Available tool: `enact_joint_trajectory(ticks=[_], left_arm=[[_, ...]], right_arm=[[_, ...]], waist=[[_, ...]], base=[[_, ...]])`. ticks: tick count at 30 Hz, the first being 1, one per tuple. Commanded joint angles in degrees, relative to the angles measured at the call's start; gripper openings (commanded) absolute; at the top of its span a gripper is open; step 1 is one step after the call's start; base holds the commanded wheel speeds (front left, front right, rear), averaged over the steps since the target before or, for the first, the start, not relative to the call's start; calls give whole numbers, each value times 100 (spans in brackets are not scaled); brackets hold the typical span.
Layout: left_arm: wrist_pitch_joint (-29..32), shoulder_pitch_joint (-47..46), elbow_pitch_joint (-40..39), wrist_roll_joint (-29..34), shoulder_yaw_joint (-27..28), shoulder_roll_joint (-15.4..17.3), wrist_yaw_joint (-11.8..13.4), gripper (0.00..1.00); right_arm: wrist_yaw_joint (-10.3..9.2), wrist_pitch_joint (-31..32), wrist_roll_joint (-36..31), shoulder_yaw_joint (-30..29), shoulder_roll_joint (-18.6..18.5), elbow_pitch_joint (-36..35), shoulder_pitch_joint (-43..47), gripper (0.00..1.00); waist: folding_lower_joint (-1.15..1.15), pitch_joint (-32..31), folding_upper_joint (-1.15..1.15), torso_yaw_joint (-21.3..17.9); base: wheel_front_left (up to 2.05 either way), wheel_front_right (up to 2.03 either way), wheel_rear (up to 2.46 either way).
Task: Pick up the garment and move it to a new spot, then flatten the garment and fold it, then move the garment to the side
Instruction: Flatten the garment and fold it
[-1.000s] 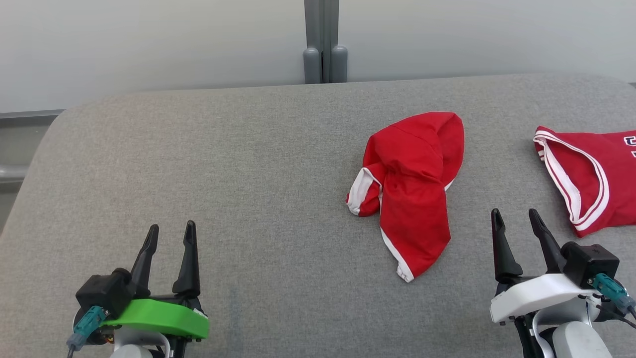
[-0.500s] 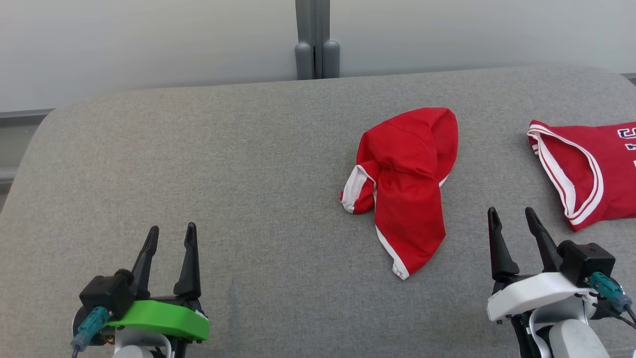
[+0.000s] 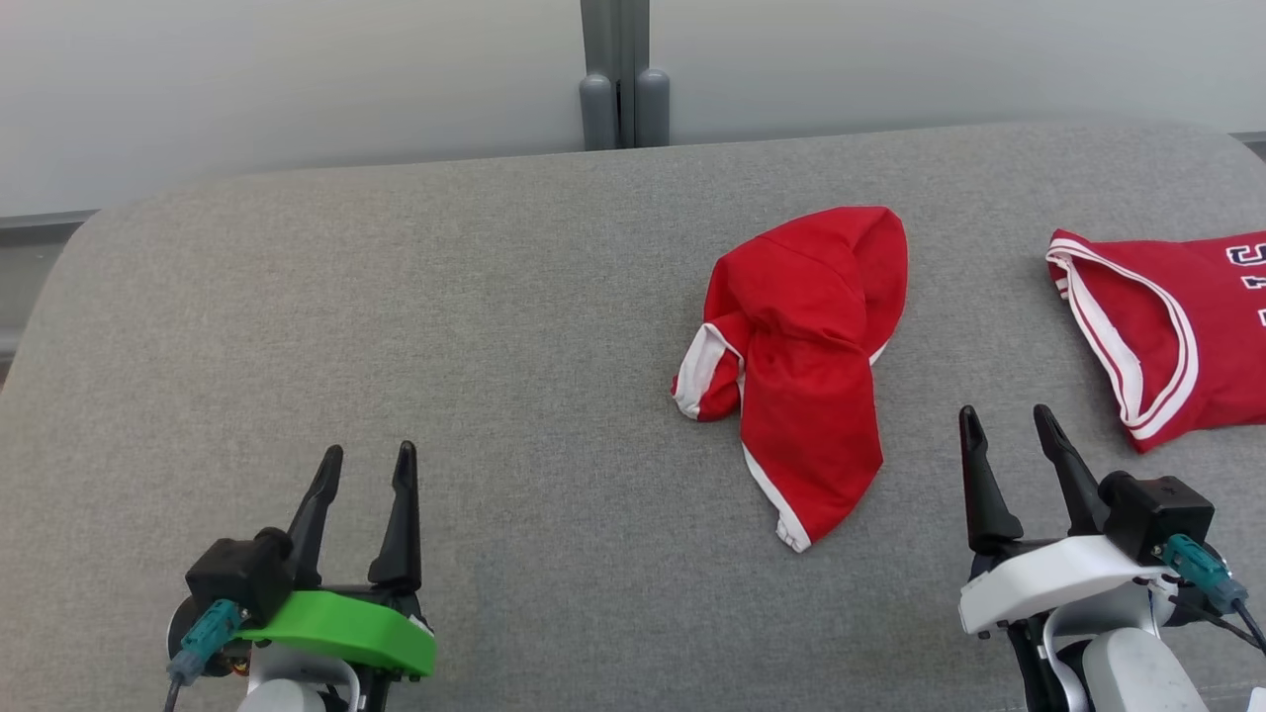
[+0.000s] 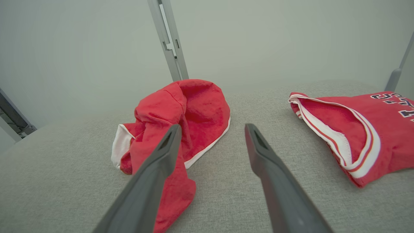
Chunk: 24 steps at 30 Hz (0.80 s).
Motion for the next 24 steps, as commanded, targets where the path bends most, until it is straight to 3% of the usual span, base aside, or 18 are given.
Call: enact_joint_trajectory(ticks=[1, 7, 13, 18, 24], left_arm=[[-14, -119, 29, -37, -87, 67, -21, 100], [-3, -587, 616, -325, -904, 205, -19, 100], [55, -1282, 1383, -712, -1648, 250, -19, 100], [115, -1705, 1981, -1136, -2042, 275, -19, 100], [181, -2086, 2541, -1553, -2235, 278, -19, 100]], right_arm=[[0, -9, 25, 53, -9, 16, -67, 100], [0, 7, 43, 262, -7, -36, -246, 100], [0, -36, 131, 565, -7, -55, -470, 100], [0, -141, 257, 747, -6, -59, -567, 100], [0, -230, 339, 746, -3, -9, -567, 100]], waist=[[0, 12, 0, -67], [0, 257, 0, -489], [0, 573, 0, -1181], [0, 782, 0, -1733], [0, 912, 0, -2121]], base=[[0, 0, 0], [0, 0, 0], [0, 0, 0], [0, 0, 0], [0, 0, 0]])
